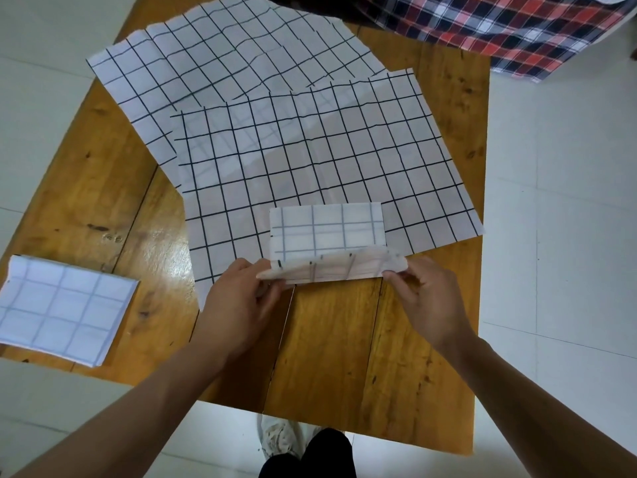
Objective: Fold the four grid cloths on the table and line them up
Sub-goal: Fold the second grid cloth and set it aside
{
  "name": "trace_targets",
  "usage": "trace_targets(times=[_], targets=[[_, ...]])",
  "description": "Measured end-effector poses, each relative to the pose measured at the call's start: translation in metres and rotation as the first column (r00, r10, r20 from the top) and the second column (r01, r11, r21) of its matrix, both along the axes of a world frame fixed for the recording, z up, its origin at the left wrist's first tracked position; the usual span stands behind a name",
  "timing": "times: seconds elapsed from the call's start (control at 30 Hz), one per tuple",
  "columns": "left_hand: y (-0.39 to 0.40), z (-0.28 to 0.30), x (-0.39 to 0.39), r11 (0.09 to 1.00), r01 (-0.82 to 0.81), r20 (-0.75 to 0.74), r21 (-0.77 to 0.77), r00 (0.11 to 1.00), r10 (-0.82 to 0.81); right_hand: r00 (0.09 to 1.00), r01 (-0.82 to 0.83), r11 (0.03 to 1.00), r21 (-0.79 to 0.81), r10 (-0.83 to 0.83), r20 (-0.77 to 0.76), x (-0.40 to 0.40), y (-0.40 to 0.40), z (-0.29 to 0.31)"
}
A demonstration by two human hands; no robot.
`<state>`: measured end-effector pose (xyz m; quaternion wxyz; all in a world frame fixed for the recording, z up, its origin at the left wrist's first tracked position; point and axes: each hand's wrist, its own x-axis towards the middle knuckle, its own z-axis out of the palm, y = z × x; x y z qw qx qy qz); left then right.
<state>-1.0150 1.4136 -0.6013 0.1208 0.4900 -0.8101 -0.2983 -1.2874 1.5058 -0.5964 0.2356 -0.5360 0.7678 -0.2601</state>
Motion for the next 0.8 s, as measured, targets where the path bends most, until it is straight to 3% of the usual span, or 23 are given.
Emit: trace_targets(times=[0.17, 0.33, 0.8], targets=[[-0.004, -0.003, -0.012, 0.98, -0.191, 0.002, 0.063, 0.982, 0.191, 0.986, 0.106, 0.992, 0.072, -0.115, 0.123, 0.001, -0.012, 0.005], [-0.004, 0.004, -0.026, 0.917, -0.355, -0.054, 0.183, 0.927, 0.37, 0.979, 0.146, 0.979, 0.142, -0.163, 0.119, 0.003, -0.021, 0.009], [-0.009, 0.007, -0.026, 0.922, -0.329, -0.128, 0.205, 0.925, 0.359, 0.963, 0.231, 0.955, 0.186, -0.252, 0.098, 0.001, -0.036, 0.01]])
